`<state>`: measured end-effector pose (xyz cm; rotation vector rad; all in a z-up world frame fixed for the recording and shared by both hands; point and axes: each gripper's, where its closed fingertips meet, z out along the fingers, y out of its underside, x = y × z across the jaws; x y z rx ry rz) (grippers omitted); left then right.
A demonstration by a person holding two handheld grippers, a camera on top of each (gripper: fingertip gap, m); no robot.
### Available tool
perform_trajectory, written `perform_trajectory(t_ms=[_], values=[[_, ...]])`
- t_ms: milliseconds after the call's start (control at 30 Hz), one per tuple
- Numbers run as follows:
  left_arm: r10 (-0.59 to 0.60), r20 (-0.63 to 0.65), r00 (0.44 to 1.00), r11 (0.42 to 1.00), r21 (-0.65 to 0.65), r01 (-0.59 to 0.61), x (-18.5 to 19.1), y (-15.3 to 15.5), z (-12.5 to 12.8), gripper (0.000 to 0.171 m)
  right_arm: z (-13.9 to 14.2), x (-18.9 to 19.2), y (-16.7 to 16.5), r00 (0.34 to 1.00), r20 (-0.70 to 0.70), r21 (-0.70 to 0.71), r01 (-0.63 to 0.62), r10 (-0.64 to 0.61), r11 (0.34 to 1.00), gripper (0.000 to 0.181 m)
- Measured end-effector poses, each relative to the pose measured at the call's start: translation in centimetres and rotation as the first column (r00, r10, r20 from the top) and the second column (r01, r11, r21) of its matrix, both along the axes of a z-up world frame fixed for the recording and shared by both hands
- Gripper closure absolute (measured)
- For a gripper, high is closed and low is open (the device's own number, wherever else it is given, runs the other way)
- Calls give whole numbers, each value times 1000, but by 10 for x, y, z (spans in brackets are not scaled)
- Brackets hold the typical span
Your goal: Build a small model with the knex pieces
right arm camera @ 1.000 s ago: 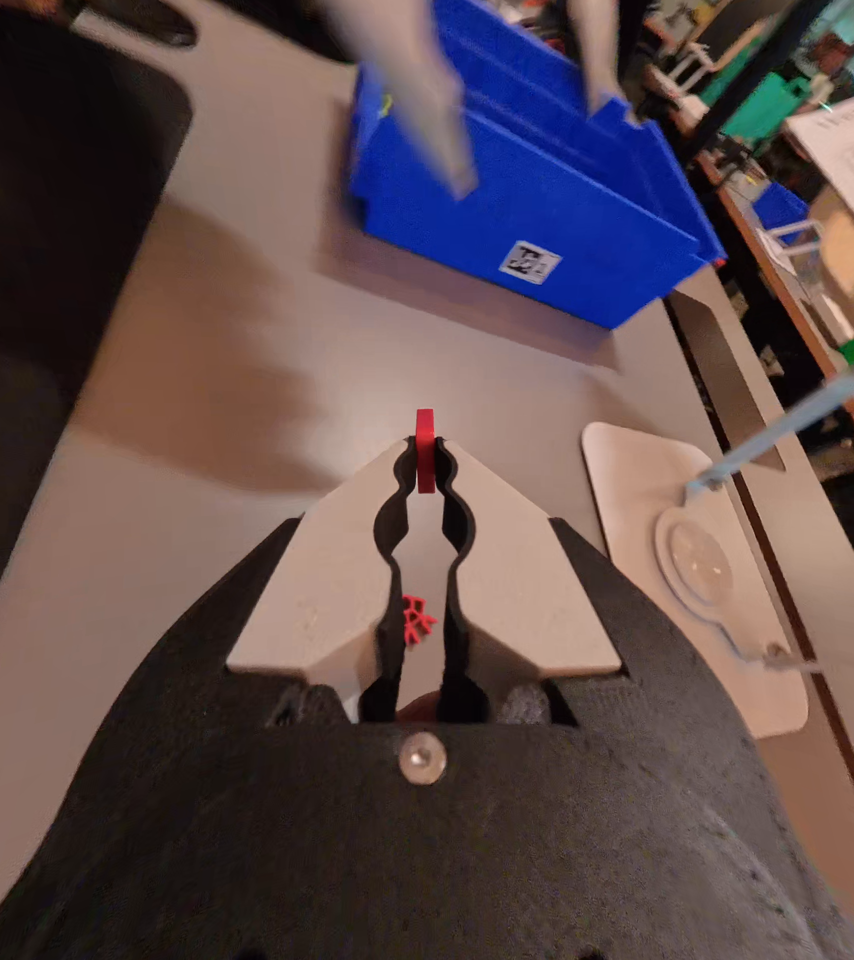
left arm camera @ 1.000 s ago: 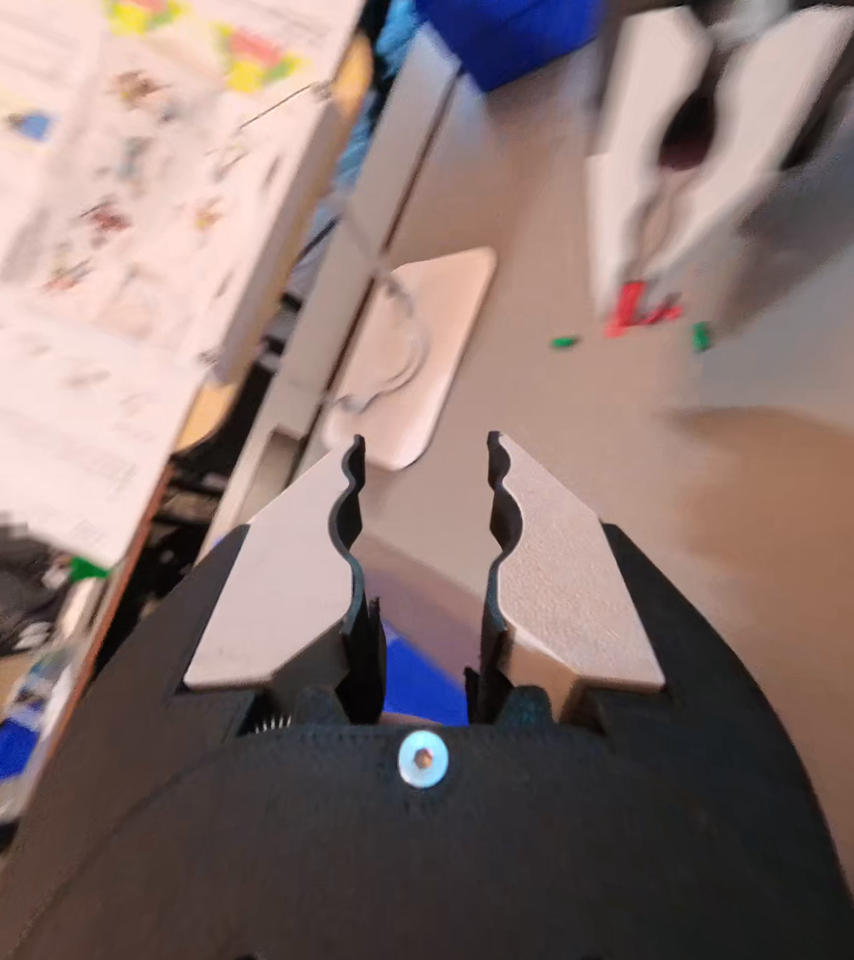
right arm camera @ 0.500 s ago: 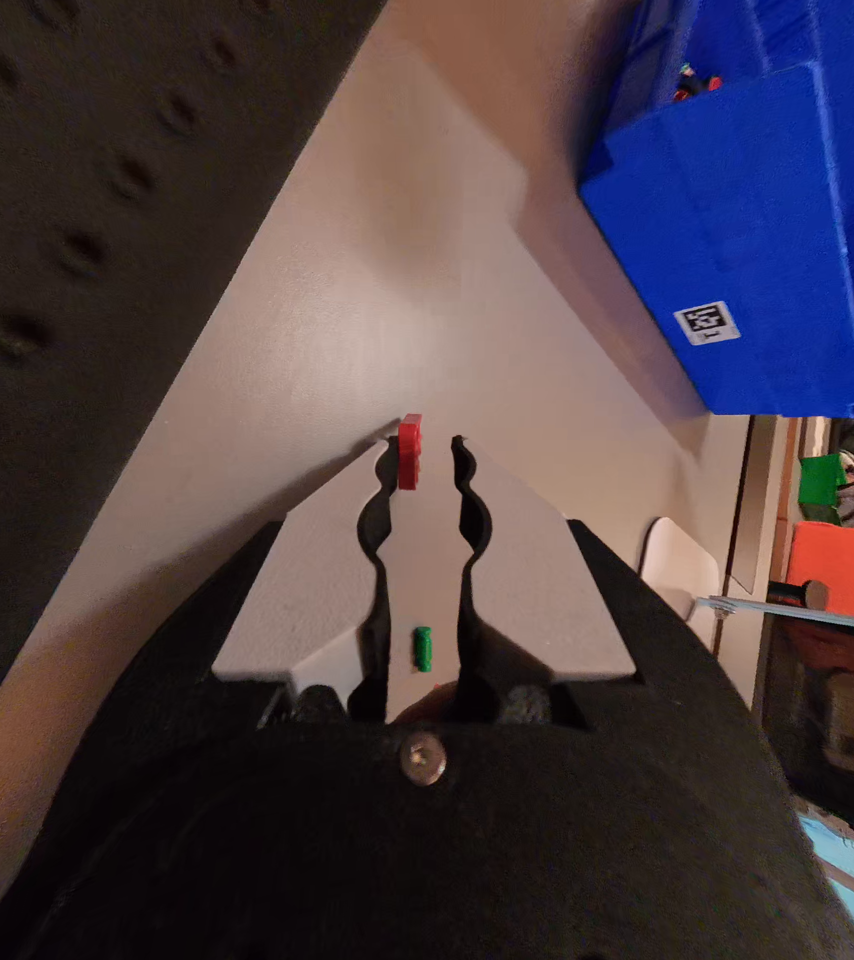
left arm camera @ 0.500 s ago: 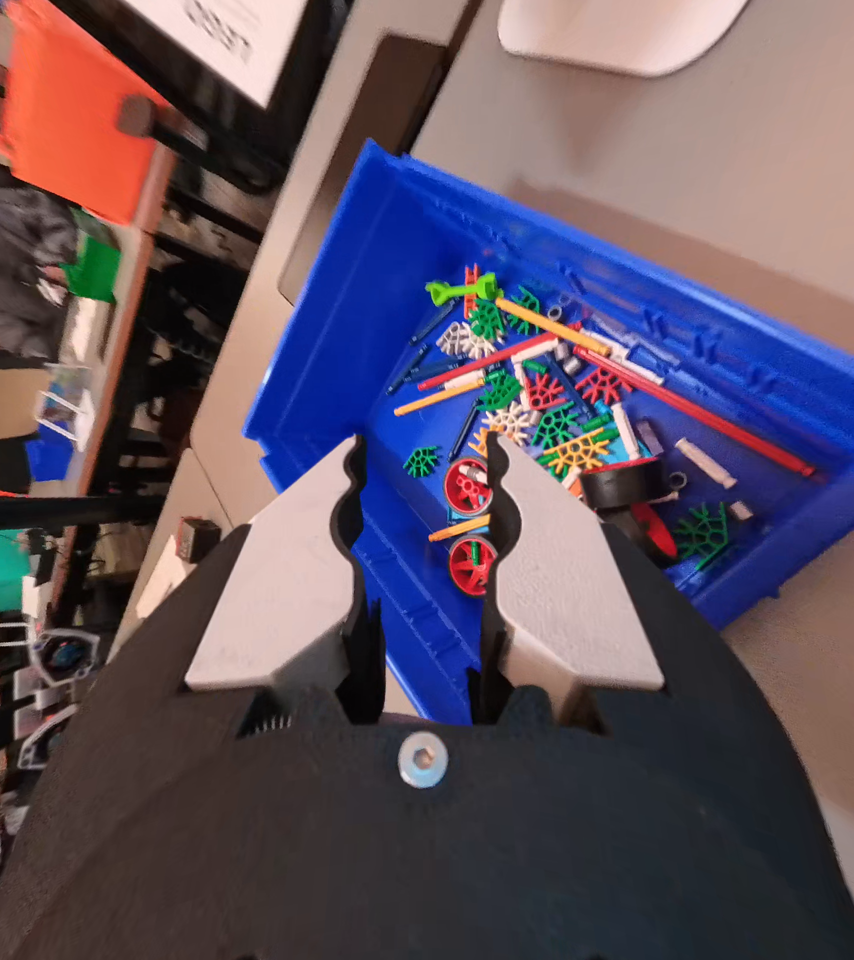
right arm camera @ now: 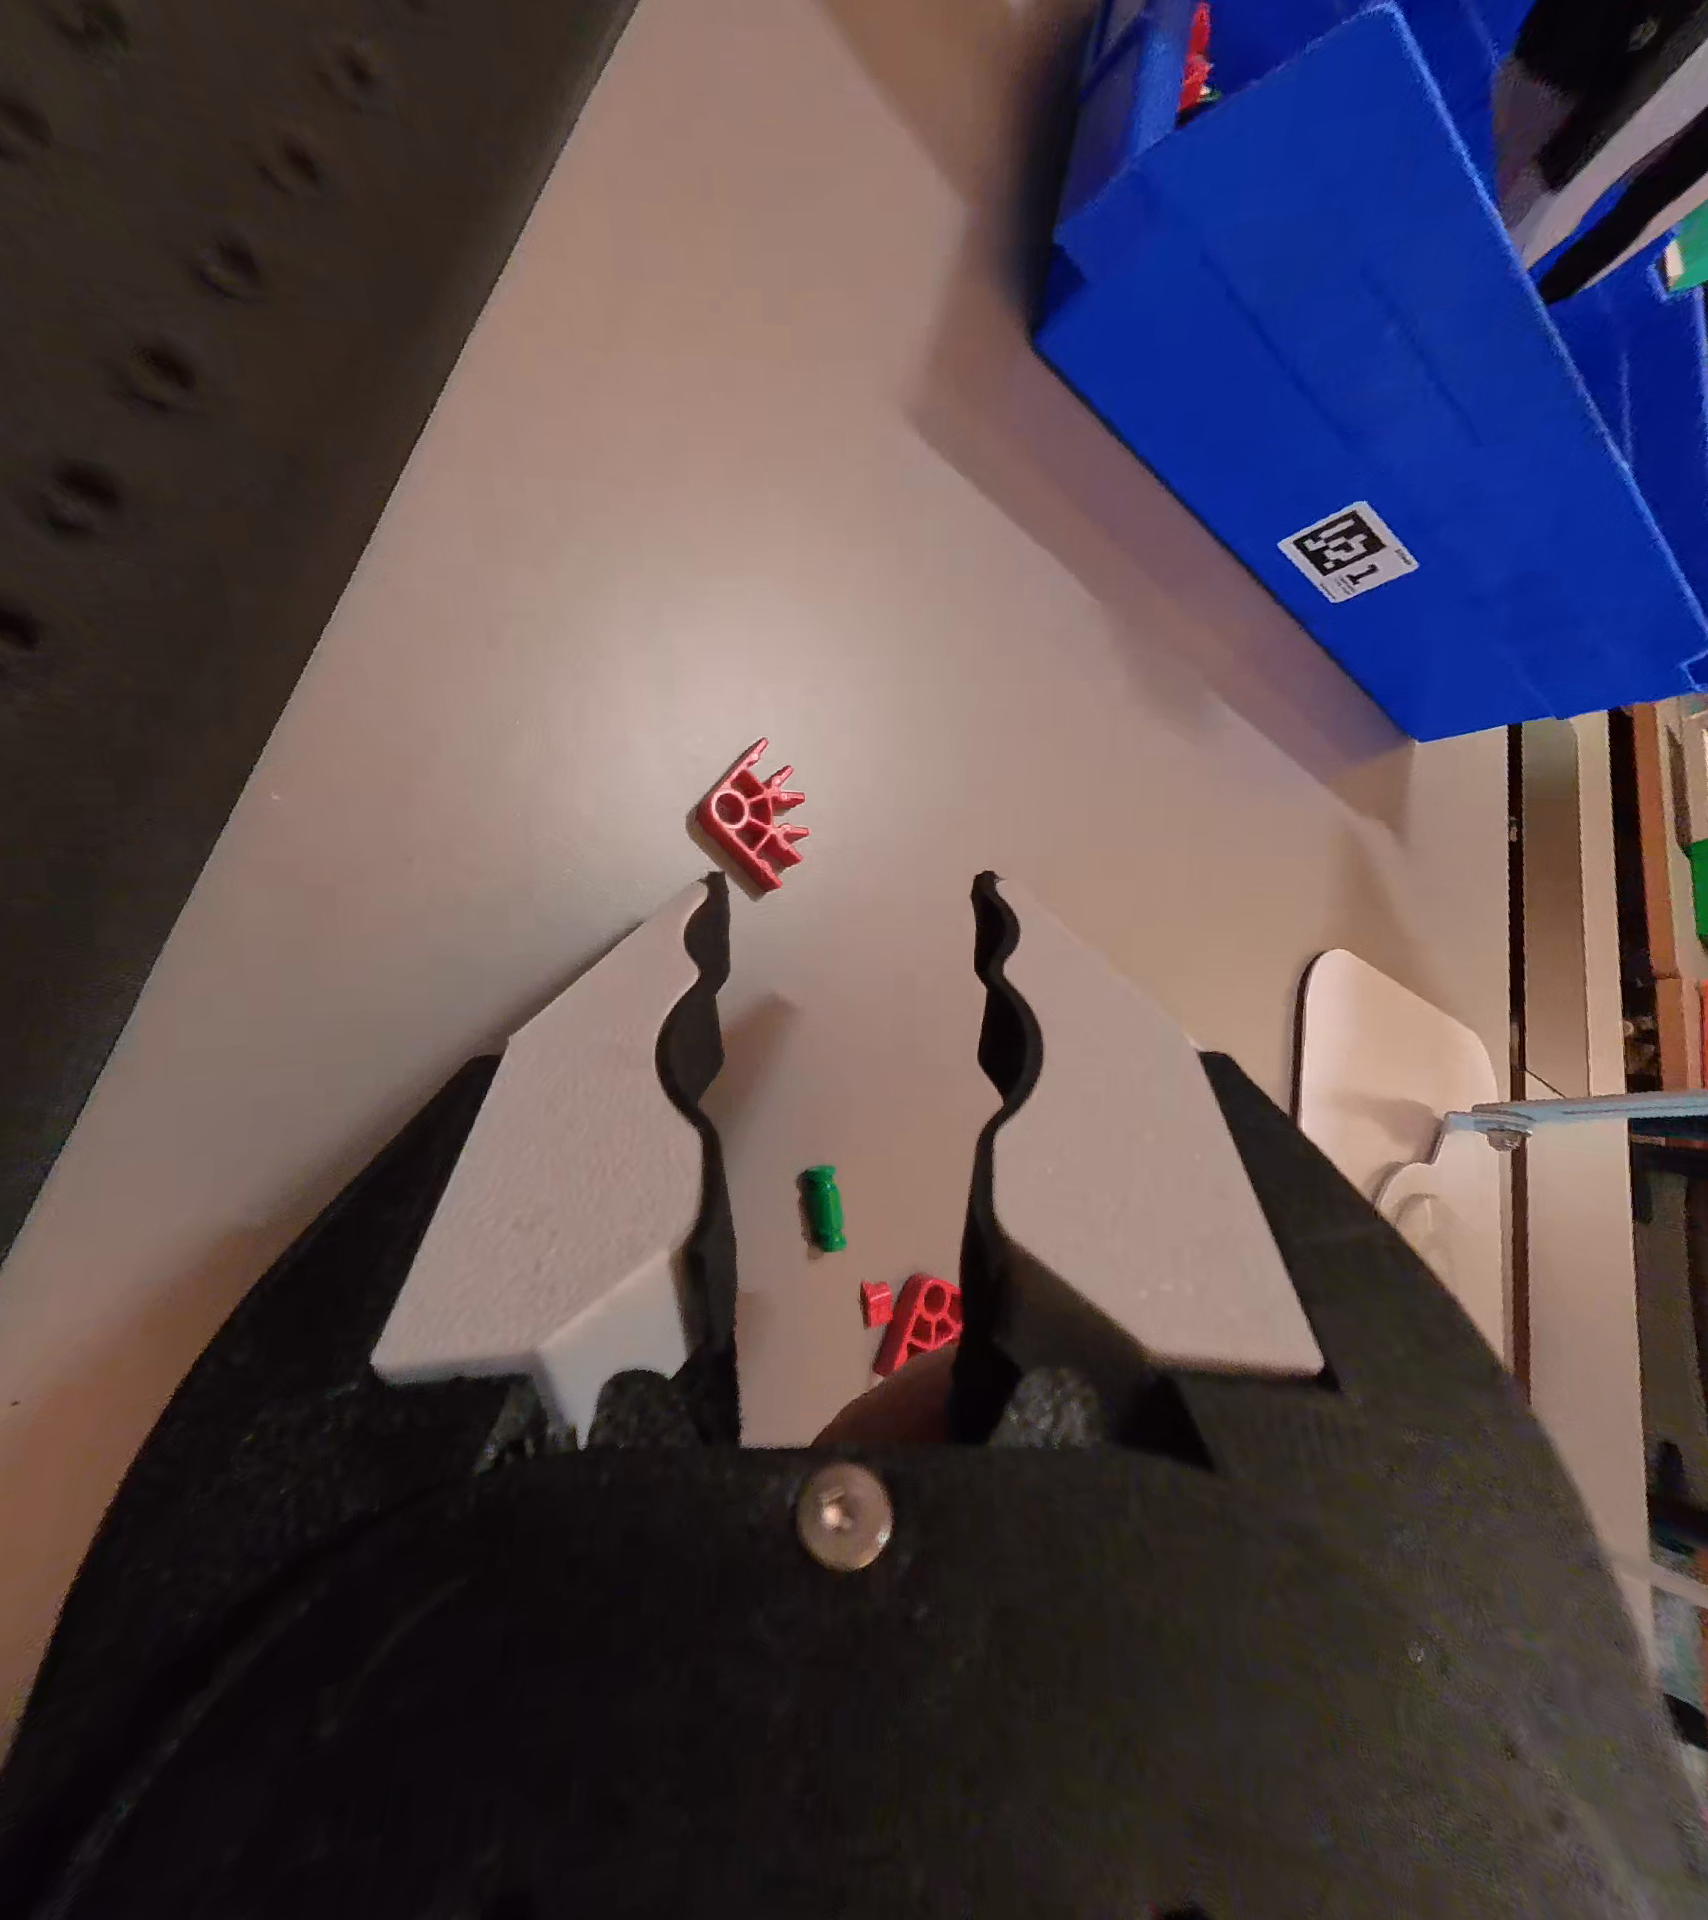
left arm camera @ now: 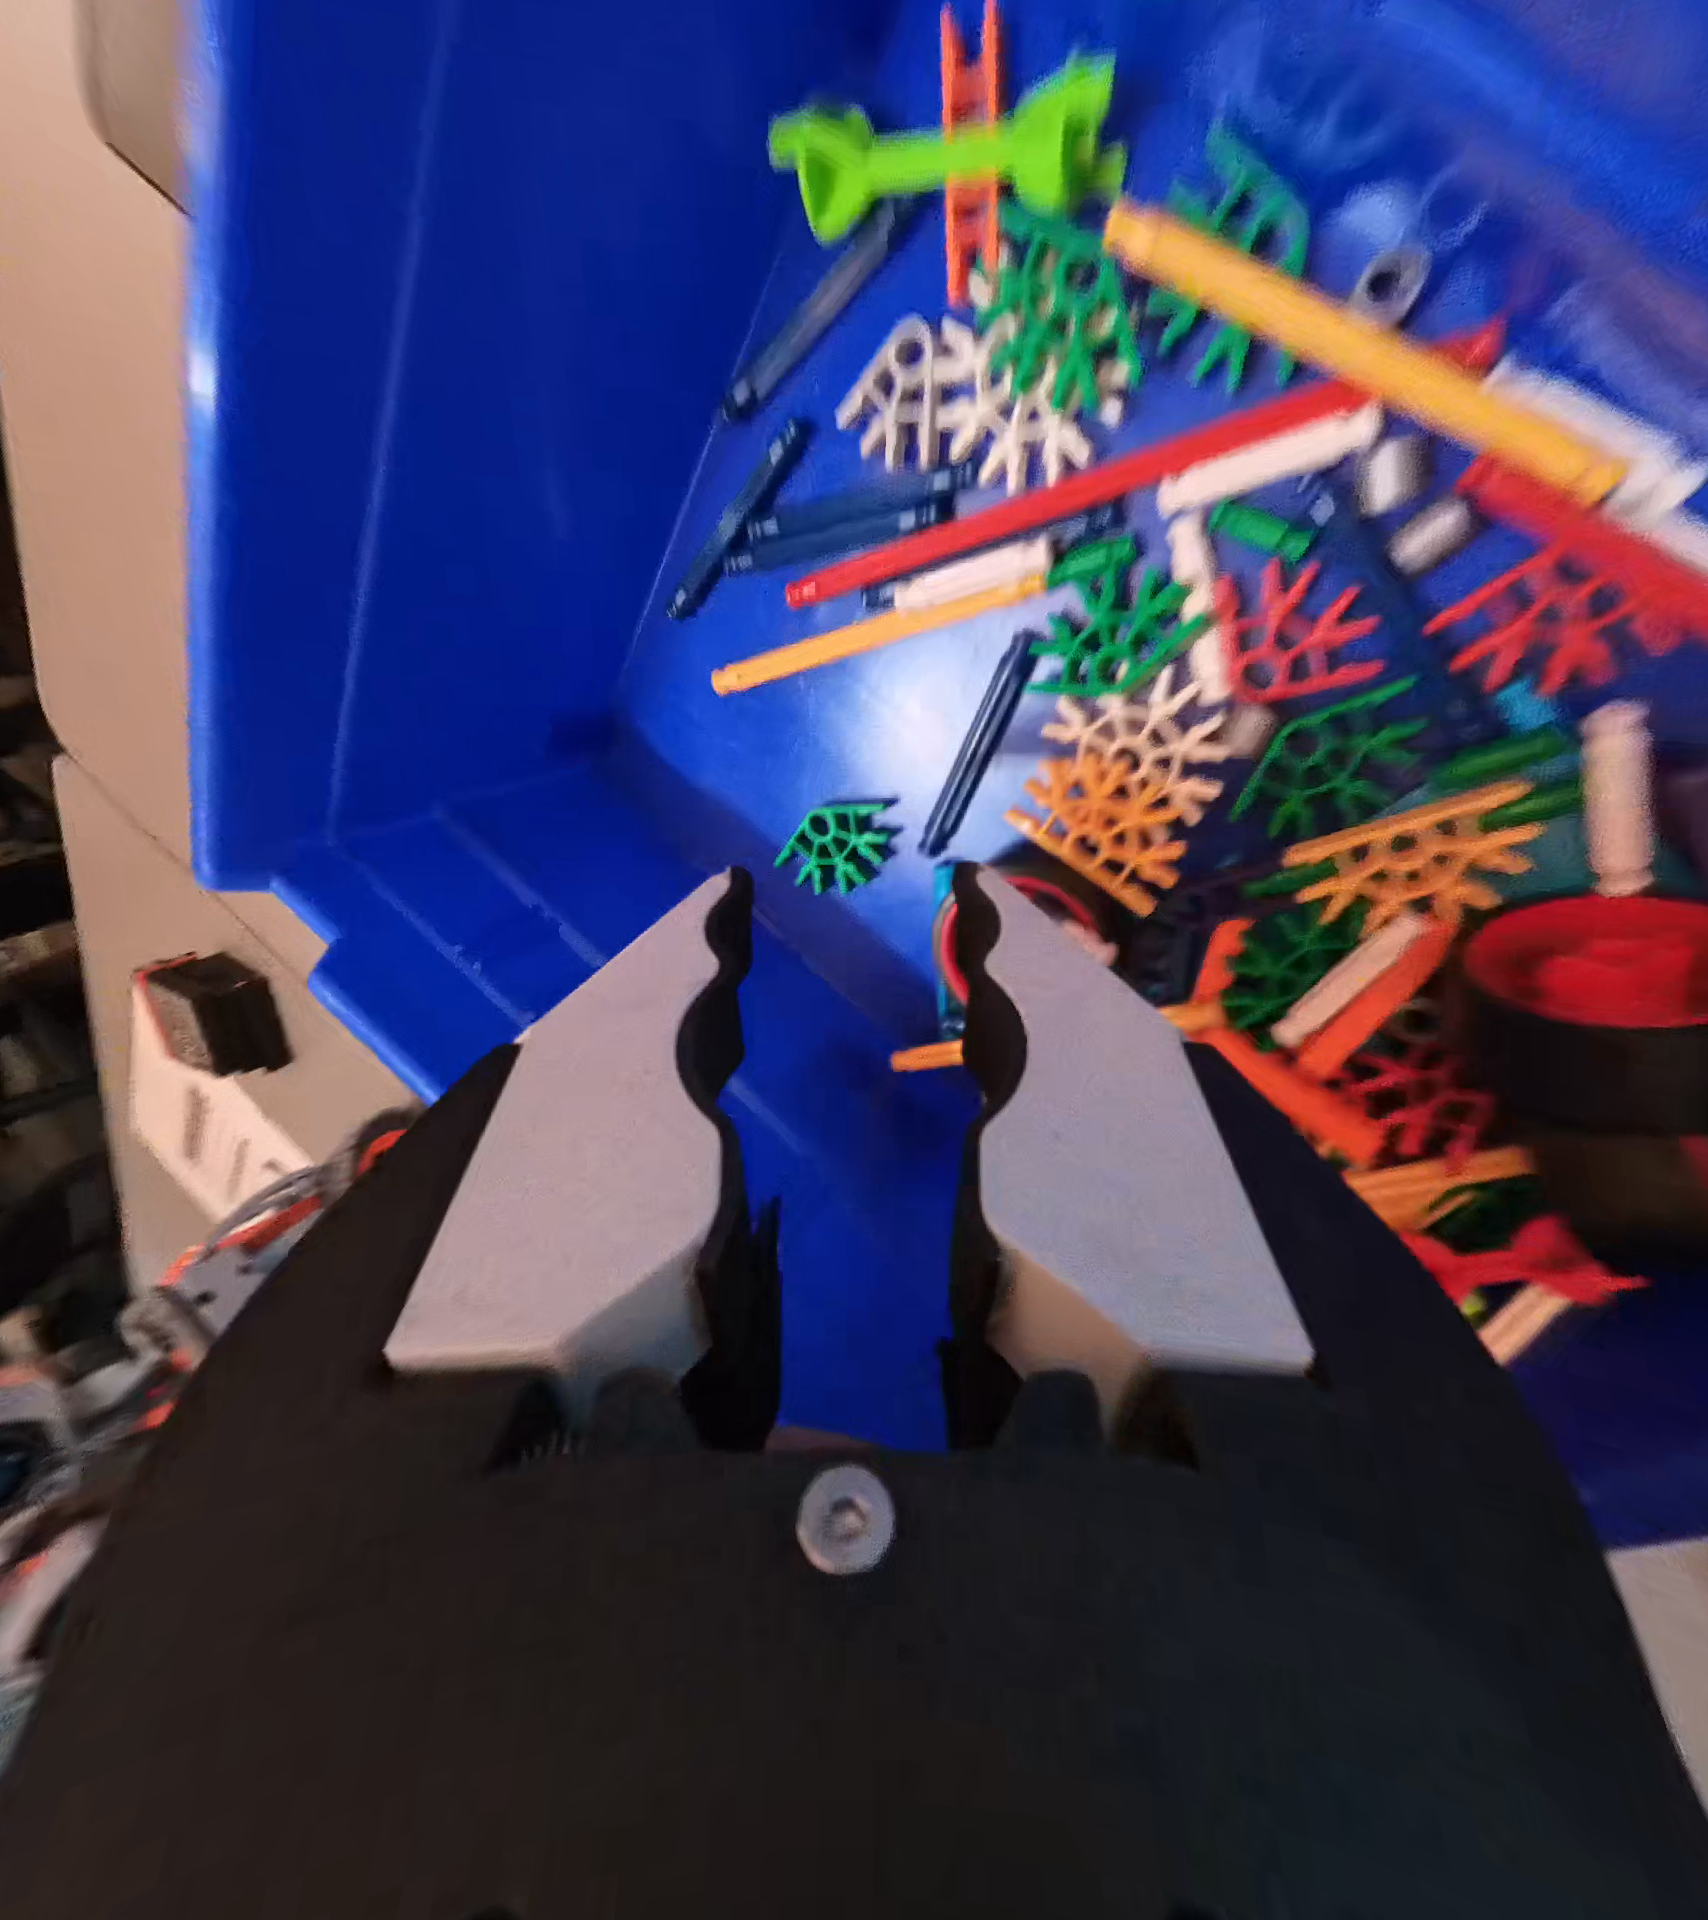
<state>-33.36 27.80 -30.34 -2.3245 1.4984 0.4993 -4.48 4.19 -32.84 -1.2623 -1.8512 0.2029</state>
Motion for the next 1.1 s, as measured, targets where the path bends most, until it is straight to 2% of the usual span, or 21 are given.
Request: perform_trajectory(t_ms=[67, 233, 333, 367, 500, 633, 700, 767, 933, 1100], values=[[-41, -142, 989, 999, -36, 37, -14, 11, -5, 137, 2, 1, 0, 1000, -10, 3, -3, 3, 1000, 137], [-178, -229, 957, 963, -240, 121, -24, 19, -23, 141, 6, 5, 1, 999, -32, -6, 3, -4, 1000, 139], [-237, -336, 911, 934, -339, 118, -37, 13, -33, 134, 10, 9, 3, 999, -51, -13, 9, -9, 1000, 140], [-245, -337, 909, 925, -361, 116, -37, 11, -37, 135, 12, 10, 5, 998, -57, -16, 13, -14, 1000, 140], [-258, -347, 902, 913, -394, 109, -39, 9, -37, 121, 14, 15, 10, 997, -76, -29, 28, -31, 999, 140], [-242, -222, 945, 925, -347, 156, -21, 11, -16, 119, 15, 17, 14, 995, -89, -26, 37, -39, 999, 143], [-272, -94, 958, 910, -350, 224, 2, -2, -4, 119, 15, 18, 16, 994, -103, -25, 39, -42, 999, 144], [-323, -14, 946, 883, -365, 296, 19, -20, 3, 121, 16, 19, 19, 991, -124, -36, 49, -53, 998, 146], [-434, 88, 897, 812, -393, 432, 47, -53, -11, 124, 14, 24, 31, 984, -147, -54, 89, -97, 995, 148], [-493, 123, 861, 799, -328, 504, 62, -51, -32, 133, 9, 29, 44, 979, -146, -50, 139, -145, 989, 152]])
